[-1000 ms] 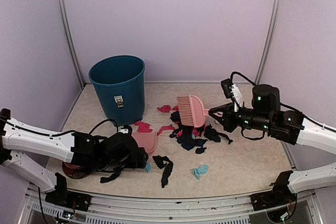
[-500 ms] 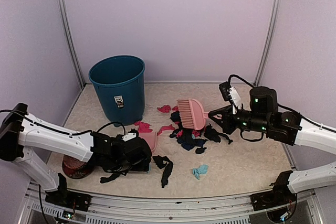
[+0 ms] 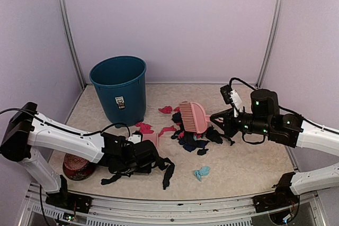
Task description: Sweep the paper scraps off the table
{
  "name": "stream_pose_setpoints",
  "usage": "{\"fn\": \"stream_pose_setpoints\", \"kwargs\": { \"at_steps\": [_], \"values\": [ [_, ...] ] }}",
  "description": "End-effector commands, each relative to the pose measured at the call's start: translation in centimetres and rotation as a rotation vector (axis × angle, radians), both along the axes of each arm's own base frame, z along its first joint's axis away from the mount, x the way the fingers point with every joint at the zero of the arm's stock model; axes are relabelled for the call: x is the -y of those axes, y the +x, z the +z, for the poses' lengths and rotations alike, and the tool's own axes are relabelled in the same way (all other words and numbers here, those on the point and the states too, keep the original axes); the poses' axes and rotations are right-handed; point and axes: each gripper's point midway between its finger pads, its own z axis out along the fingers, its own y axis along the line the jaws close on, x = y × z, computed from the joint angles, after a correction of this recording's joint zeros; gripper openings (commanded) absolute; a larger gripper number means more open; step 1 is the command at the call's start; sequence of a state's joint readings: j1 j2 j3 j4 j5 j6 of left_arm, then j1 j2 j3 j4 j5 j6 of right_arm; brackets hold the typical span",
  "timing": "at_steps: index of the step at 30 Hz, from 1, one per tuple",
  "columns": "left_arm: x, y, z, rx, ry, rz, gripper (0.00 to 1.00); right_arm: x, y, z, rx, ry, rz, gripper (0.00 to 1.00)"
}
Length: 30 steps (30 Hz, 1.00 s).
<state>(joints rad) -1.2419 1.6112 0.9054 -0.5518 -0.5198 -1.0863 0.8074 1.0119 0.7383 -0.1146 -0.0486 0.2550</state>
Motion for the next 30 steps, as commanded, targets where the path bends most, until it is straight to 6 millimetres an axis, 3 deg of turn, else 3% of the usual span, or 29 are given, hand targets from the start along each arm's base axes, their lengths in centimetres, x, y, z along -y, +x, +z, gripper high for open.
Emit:
{"fn": "stream_pose_setpoints", "kwargs": {
  "at_steps": [1, 11, 18, 30],
  "values": [
    [-0.2, 0.6, 0.1, 0.031, 0.054, 0.010, 0.71, 0.2, 0.3, 0.5, 0.019, 0.023, -0.012, 0.00],
    [-0.6, 0.8, -1.2, 0.019, 0.070, 0.011, 0.56, 0.3, 0.3, 0.2, 0.010, 0.021, -0.014, 0.00],
    [-0.9, 0.8, -1.4, 0.016, 0.070, 0.011, 0.30, 0.1, 0.3, 0.4, 0.011, 0.025, -0.012, 0.00],
    [-1.6, 0.9, -1.7, 0.020, 0.072, 0.023, 0.02, 0.2, 0.4, 0.7, 0.013, 0.030, -0.015, 0.00]
  ]
}}
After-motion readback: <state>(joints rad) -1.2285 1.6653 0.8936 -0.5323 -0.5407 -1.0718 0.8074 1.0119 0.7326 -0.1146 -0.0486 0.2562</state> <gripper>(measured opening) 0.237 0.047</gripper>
